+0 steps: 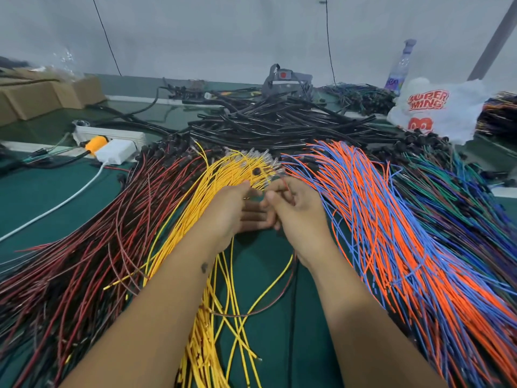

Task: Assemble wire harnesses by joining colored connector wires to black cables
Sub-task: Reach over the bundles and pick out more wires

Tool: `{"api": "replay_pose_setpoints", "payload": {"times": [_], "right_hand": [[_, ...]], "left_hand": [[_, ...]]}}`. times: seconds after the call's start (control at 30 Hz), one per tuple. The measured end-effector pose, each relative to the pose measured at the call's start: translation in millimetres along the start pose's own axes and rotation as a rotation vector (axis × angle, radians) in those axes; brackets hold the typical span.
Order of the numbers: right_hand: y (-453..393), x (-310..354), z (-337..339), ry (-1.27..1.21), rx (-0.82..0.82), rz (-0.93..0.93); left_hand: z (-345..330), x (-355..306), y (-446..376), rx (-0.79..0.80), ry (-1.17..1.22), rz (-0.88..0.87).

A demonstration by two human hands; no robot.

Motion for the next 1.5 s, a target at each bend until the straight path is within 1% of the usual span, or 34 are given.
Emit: {"api": "replay_pose_setpoints", "payload": {"times": [0.1, 0.13, 0.2, 0.27, 0.33, 0.37, 0.43, 0.5, 0.57, 0.67, 0.73, 0.8, 0.87, 1.03, 1.13, 1.2, 1.3, 1.37, 1.43, 1.5], "right_hand": [[4.8, -3.6, -12.4, 0.228, 0.120, -0.010], [6.6, -5.9, -15.5, 0.279, 0.157, -0.013], [9.2, -9.5, -18.6, 0.283, 0.191, -0.040], [9.8, -9.7, -17.7, 0.312, 0.135, -0.056], [8.3, -7.2, -13.7, 0.320, -0.003, -0.021], [7.5, -5.4, -10.4, 0.274, -0.085, 0.000], [4.6, -3.8, -2.7, 0.128, -0.206, 0.011], [1.1, -4.3, 4.1, 0.001, -0.237, -0.010], [-1.3, -5.3, 6.6, -0.068, -0.212, -0.036], [-3.1, -6.6, 5.5, -0.087, -0.179, -0.046], [-3.0, -5.8, 6.6, -0.066, -0.195, -0.012], [-3.4, -5.3, 9.7, -0.039, -0.227, 0.011], [-2.5, -4.1, 10.3, -0.011, -0.236, 0.010], [0.2, -3.8, 4.1, 0.033, -0.147, -0.010], [-2.0, -4.5, 3.6, 0.145, -0.141, -0.011], [-2.2, -4.4, 4.3, 0.198, -0.193, 0.003], [1.2, 0.0, 16.9, 0.300, -0.409, 0.049], [2.7, 2.0, 29.1, 0.525, -0.508, 0.047], [2.3, 0.3, 37.6, 0.772, -0.517, -0.051], [2.0, -5.5, 39.1, 0.962, -0.432, -0.217]], "left_hand": [[7.1, 1.5, -2.5, -0.017, 0.014, 0.010], [8.8, 1.2, -2.8, -0.025, 0.041, -0.020], [10.4, -0.4, -2.4, -0.027, 0.112, -0.110], [13.0, -2.4, -4.3, -0.055, 0.198, -0.190], [17.9, -4.3, -6.6, -0.099, 0.316, -0.234], [20.7, -5.0, -7.1, -0.097, 0.365, -0.232], [23.9, -6.1, -5.7, -0.017, 0.393, -0.184], [22.3, -6.6, -1.2, 0.090, 0.329, -0.126], [16.0, -4.9, 1.9, 0.174, 0.185, -0.089], [2.6, 0.4, 4.4, 0.259, -0.059, -0.048], [-4.7, 4.0, 5.0, 0.285, -0.180, -0.044], [-8.8, 5.0, 4.5, 0.274, -0.202, -0.064], [-9.4, 4.3, 2.7, 0.213, -0.203, -0.100], [-5.4, 4.8, -1.1, 0.102, -0.202, -0.153], [-2.4, 5.9, -1.9, 0.059, -0.297, -0.148], [-1.2, 5.2, -2.9, 0.037, -0.283, -0.165], [2.3, 1.2, -4.4, 0.015, -0.133, -0.195], [6.1, -1.3, -5.6, 0.021, 0.021, -0.189], [9.2, -2.4, -6.9, 0.023, 0.126, -0.178], [9.5, -1.8, -7.4, 0.029, 0.153, -0.153]]}}
Point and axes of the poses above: each hand's wrist, its own y-axis away from the middle knuckle, its own z-axis out of the back of the hand, x = y × z, the point moved 3 cm from there along -y, towards the middle knuckle, and after that the axes turned 9 degrees about x, right-handed, at the moved point
